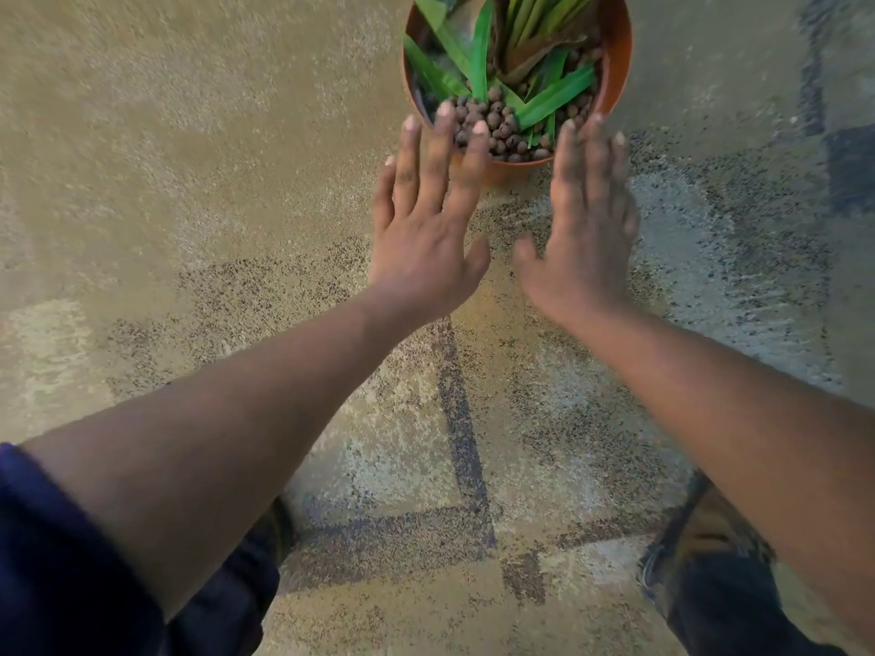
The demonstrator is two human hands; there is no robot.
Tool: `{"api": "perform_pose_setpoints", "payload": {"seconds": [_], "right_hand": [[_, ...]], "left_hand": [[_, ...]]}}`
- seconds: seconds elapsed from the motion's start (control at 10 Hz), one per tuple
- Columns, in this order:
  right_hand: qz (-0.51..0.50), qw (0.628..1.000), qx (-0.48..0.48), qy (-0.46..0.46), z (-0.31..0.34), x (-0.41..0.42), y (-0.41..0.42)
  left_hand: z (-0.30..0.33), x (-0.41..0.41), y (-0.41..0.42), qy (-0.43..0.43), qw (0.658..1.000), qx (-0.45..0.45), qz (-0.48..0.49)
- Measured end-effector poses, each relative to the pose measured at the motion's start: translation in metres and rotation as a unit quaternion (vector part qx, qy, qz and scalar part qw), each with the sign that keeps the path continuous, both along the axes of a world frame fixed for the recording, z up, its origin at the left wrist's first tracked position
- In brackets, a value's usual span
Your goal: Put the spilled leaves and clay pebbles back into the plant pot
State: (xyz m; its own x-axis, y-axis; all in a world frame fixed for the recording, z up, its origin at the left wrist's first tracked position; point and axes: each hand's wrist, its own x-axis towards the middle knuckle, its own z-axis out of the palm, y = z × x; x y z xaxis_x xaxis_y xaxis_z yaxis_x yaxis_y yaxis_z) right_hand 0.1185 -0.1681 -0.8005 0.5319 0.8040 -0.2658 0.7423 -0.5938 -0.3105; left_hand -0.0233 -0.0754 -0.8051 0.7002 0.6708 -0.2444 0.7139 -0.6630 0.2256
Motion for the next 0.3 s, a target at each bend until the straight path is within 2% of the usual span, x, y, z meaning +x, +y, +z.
{"api": "perform_pose_setpoints", "payload": {"seconds": [0.2,0.3], "right_hand": [[0.056,0.991,-0.115,0.027,0.027,0.006,0.006],[0.051,0.99,-0.127,0.043,0.054,0.004,0.01]], "left_hand": [[0.028,0.002,0.011,0.065,0.996,-0.05,-0.041],[0.054,0.005,0.009,0.085,0.992,-0.081,-0.043]]}}
